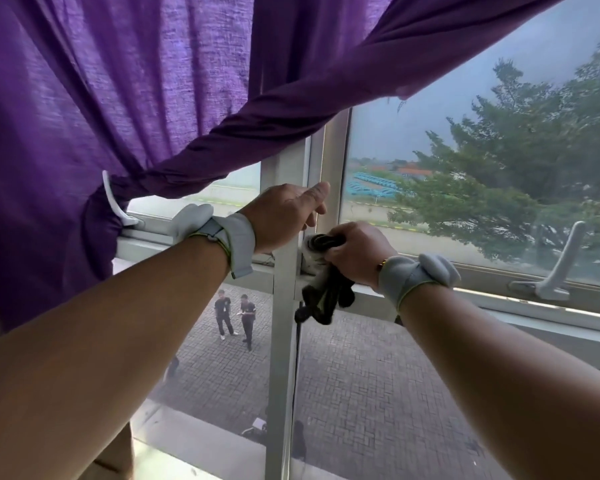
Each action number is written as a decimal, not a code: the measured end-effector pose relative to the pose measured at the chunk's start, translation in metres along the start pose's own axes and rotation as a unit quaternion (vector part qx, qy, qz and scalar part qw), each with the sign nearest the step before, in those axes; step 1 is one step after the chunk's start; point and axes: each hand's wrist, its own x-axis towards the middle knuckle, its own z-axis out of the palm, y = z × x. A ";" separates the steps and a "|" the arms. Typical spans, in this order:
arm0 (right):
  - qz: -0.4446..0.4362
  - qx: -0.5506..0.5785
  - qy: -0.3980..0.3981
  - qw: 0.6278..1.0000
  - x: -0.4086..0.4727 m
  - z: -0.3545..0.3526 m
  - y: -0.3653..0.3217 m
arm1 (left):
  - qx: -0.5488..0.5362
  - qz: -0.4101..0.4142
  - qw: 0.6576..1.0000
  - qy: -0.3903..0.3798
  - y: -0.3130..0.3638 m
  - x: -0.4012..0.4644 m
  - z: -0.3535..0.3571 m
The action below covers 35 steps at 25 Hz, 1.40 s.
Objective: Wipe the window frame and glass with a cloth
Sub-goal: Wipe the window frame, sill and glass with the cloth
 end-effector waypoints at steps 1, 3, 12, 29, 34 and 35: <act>-0.007 -0.015 -0.015 1.000 -0.001 0.003 0.000 | -0.001 0.002 1.000 0.001 -0.001 0.001 0.000; -0.026 -0.066 -0.055 0.996 -0.006 0.015 -0.001 | -0.003 0.005 1.000 0.003 -0.001 0.003 0.002; -0.002 -0.068 -0.105 0.992 0.008 0.024 -0.005 | 0.010 0.002 1.000 -0.010 -0.005 0.008 0.006; -0.005 -0.115 -0.077 0.990 0.008 0.034 -0.010 | 0.005 0.000 1.000 -0.006 -0.012 0.015 0.000; -0.010 -0.079 -0.141 0.987 0.000 0.016 -0.008 | 0.009 0.013 1.000 -0.012 -0.006 0.016 0.005; -0.012 -0.072 -0.137 0.988 -0.002 0.016 -0.006 | 0.011 0.019 1.000 -0.015 -0.005 0.015 0.006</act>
